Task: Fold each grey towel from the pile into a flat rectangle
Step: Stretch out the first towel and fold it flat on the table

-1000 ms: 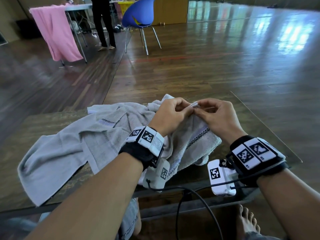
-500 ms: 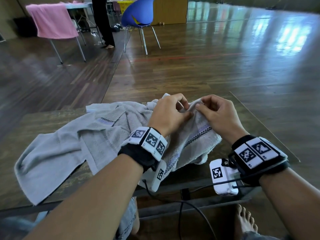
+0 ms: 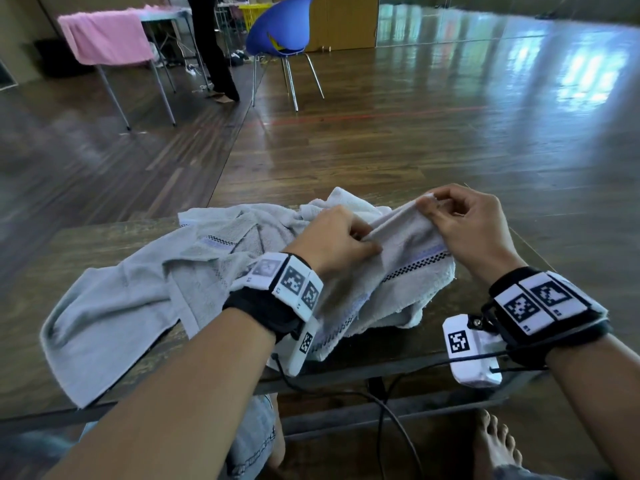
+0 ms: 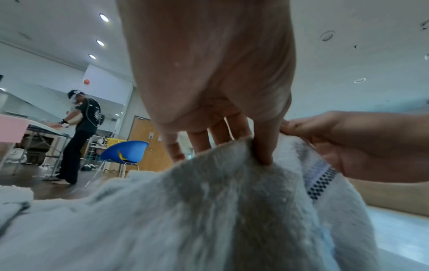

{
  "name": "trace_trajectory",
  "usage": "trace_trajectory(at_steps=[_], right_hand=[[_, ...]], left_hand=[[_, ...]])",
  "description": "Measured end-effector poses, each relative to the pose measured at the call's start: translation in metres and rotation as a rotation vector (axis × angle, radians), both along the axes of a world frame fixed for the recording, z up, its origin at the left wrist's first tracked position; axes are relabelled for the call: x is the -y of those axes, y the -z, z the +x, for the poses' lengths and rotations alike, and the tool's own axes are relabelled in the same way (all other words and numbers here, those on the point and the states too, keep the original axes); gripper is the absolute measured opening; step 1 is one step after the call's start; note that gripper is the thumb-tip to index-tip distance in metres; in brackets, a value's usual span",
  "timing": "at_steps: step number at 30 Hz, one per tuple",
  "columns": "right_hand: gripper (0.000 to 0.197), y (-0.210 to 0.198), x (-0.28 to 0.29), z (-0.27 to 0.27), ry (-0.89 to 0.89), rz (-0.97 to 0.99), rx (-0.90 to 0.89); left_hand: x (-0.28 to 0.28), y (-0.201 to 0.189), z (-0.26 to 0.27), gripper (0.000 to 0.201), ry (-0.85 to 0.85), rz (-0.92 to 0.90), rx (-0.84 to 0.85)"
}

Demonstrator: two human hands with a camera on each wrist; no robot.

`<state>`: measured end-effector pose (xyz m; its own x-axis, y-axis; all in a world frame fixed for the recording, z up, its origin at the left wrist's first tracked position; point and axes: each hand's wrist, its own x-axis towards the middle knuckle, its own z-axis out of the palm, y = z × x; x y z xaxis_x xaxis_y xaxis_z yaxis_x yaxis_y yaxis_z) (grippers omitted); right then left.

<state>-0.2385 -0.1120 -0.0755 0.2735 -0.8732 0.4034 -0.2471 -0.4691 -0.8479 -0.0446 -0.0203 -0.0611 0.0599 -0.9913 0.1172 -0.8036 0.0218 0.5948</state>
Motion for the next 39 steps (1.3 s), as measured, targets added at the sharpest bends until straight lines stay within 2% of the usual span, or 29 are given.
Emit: trace_trajectory(at_steps=[5, 7, 9, 12, 15, 20, 25, 29, 32, 36, 39], right_hand=[[0.019, -0.004, 0.005, -0.012, 0.157, -0.065, 0.009], [0.020, -0.006, 0.005, -0.015, 0.184, -0.072, 0.031], [0.022, -0.007, 0.005, -0.016, 0.186, -0.071, 0.051], [0.025, -0.008, 0.005, -0.019, 0.172, -0.078, 0.083], [0.025, -0.007, 0.005, -0.020, 0.182, -0.083, 0.094], [0.026, 0.000, 0.006, -0.016, 0.173, -0.059, 0.048], [0.012, 0.005, 0.009, -0.020, 0.193, -0.044, -0.013], [0.013, 0.004, 0.010, -0.024, 0.183, -0.028, -0.059], [0.014, 0.001, 0.007, -0.025, 0.192, 0.018, -0.063], [0.027, 0.002, 0.011, -0.026, 0.215, 0.116, -0.073], [0.025, 0.004, 0.016, -0.027, 0.163, 0.232, -0.063]], left_hand=[[-0.007, -0.006, 0.034, 0.023, -0.016, 0.035, 0.035], [-0.013, -0.009, 0.044, 0.029, -0.051, 0.005, 0.040], [-0.018, -0.012, 0.054, 0.035, -0.099, -0.012, 0.033], [-0.026, -0.015, 0.068, 0.033, -0.166, -0.019, 0.020], [-0.035, -0.017, 0.080, 0.021, -0.226, -0.031, 0.007], [-0.046, -0.015, 0.086, 0.013, -0.229, -0.066, -0.007], [-0.050, -0.012, 0.090, 0.017, -0.357, -0.165, -0.040], [-0.052, -0.009, 0.097, 0.013, -0.395, -0.199, 0.002], [-0.052, -0.008, 0.100, 0.013, -0.416, -0.244, 0.064], [-0.050, -0.004, 0.101, 0.030, -0.461, -0.283, 0.050], [-0.050, -0.001, 0.101, 0.017, -0.446, -0.249, 0.004]])
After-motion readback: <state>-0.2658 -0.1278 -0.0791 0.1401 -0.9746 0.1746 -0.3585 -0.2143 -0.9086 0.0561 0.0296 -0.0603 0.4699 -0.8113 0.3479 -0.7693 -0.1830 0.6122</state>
